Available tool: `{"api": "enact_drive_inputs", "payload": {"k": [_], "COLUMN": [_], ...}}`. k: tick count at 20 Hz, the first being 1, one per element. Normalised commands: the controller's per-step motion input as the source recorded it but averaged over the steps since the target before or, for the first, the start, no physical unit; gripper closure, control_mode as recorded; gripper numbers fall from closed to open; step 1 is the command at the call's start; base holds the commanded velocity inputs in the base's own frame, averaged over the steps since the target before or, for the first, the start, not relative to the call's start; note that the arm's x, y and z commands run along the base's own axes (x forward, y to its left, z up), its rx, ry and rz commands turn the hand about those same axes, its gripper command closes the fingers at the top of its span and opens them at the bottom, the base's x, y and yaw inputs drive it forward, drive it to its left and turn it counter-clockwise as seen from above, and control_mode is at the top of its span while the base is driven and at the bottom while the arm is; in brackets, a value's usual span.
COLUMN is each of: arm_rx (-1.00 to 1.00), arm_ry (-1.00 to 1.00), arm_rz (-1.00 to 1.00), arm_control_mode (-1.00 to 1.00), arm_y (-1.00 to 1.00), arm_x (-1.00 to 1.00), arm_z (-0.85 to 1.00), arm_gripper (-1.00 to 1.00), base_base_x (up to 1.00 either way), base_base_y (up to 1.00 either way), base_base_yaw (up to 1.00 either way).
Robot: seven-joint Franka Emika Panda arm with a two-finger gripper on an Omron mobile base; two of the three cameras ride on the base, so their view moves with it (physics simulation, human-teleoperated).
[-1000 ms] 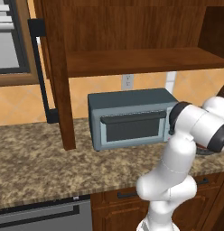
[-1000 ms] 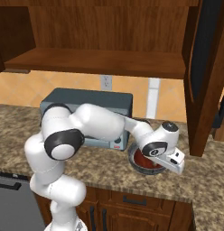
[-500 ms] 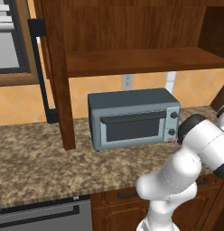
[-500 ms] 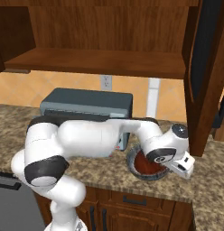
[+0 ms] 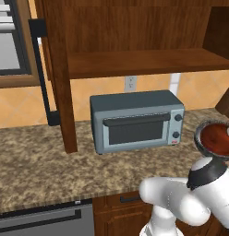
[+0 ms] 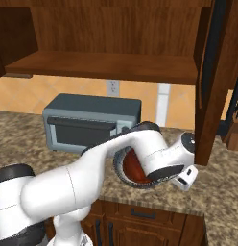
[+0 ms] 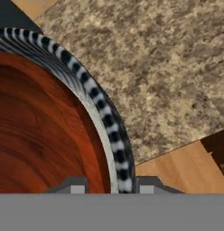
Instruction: Pick up the bowls on the counter and stack them on top of one another in the open cabinet. Place the smaller bowl on top of the larger bowl.
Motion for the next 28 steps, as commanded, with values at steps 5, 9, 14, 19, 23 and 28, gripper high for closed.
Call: {"api": "enact_drive_inputs", "payload": {"k": [5,9,14,19,23,28], "arm_rx": [0.07,0.12,0.09,-0.03,-0.11,-0.04], "arm_ry": [-0.25,-0.15,-0.19,-0.19,-0.12,-0.02], "arm_rz": [-0.03,-0.05,-0.09,-0.13,-0.15,-0.14], "arm_control_mode": [-1.00,-1.00,-1.00,-1.00,-1.00,-1.00], "arm_y": [0.97,0.94,1.00,0.83,0.40,0.08], "arm_x": [-0.12,-0.07,0.00,0.01,0.25,0.45], "arm_z": [0.81,0.35,0.58,1.00,1.00,1.00], "arm_gripper": [1.00,1.00,1.00,1.00,1.00,1.00], "base_base_x": [0.00,0.00,0.00,0.00,0.00,0.00], "base_base_y": [0.00,0.00,0.00,0.00,0.00,0.00], "base_base_yaw": [0.00,0.00,0.00,0.00,0.00,0.00]}}
